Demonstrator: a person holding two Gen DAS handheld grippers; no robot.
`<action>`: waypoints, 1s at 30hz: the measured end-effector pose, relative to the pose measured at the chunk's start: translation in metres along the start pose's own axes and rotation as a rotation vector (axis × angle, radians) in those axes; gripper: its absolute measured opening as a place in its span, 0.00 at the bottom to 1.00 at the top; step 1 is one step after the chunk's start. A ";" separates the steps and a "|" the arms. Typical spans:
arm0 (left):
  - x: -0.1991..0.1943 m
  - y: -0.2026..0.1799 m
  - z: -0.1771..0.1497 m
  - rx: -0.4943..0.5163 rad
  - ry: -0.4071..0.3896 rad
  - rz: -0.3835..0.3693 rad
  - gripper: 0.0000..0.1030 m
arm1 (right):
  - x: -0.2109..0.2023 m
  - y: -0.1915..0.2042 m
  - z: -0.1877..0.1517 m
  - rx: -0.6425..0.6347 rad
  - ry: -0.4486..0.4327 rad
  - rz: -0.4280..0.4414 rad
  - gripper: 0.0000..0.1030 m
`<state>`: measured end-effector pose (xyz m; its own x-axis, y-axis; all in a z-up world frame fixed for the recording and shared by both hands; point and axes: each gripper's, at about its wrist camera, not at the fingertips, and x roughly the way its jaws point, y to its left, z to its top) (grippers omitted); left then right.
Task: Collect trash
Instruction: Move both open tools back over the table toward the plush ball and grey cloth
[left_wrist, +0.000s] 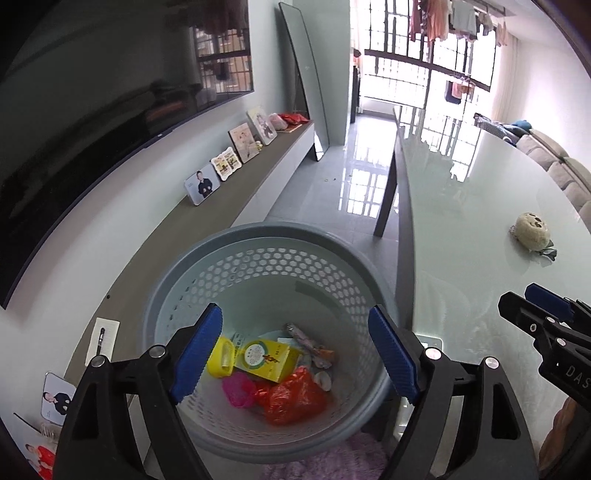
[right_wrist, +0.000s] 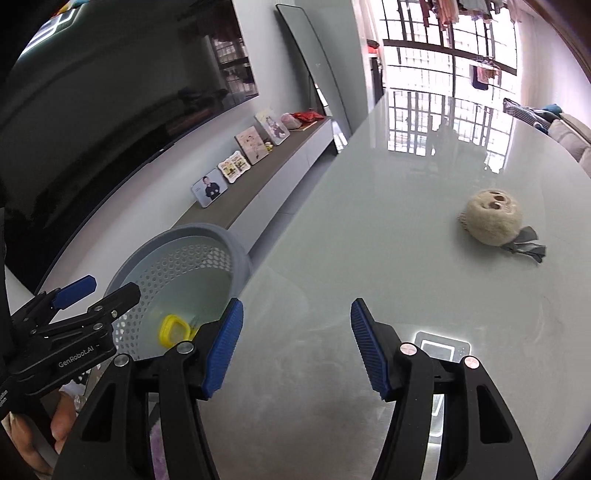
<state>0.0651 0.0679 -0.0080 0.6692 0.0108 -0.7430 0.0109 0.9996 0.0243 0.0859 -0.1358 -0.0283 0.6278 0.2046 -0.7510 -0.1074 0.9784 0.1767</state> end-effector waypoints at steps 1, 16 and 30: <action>0.001 -0.008 0.002 0.009 -0.001 -0.013 0.78 | -0.004 -0.011 -0.001 0.015 -0.006 -0.018 0.57; 0.011 -0.142 0.032 0.149 -0.020 -0.170 0.84 | -0.017 -0.176 0.012 0.095 -0.016 -0.274 0.57; 0.029 -0.190 0.040 0.187 0.008 -0.175 0.84 | 0.031 -0.195 0.041 -0.092 0.055 -0.233 0.57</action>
<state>0.1125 -0.1229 -0.0074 0.6392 -0.1608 -0.7520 0.2635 0.9645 0.0177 0.1574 -0.3219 -0.0600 0.6011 -0.0282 -0.7987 -0.0357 0.9974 -0.0622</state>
